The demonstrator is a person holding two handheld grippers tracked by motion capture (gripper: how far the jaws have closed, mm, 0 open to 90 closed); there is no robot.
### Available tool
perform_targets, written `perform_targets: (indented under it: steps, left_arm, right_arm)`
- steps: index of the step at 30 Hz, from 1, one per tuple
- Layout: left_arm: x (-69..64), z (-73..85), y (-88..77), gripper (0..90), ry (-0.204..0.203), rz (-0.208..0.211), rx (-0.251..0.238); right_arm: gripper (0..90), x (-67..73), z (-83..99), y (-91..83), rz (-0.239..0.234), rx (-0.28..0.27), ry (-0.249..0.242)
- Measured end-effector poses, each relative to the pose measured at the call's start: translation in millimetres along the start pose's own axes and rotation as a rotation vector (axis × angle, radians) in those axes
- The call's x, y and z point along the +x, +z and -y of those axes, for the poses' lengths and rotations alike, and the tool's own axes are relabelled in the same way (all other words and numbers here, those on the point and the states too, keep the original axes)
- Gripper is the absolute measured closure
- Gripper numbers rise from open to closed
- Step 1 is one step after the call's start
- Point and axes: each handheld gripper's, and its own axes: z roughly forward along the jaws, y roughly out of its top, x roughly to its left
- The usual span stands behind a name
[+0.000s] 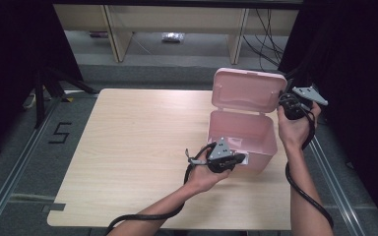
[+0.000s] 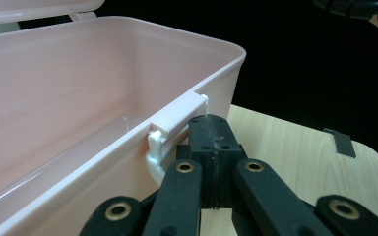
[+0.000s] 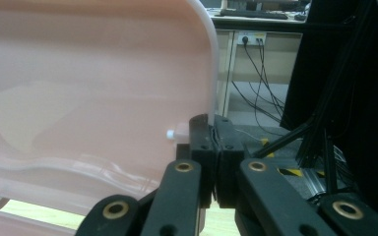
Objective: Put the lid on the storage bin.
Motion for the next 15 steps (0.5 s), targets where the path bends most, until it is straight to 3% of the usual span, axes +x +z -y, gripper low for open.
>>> perform_targets:
  steps: [15]
  left_arm:
    - [0.1, -0.2, 0.0, 90.0, 0.000, 0.000, 0.001]
  right_arm:
    - [89.9, 1.5, 4.2, -7.9, 0.001, -0.014, -0.016]
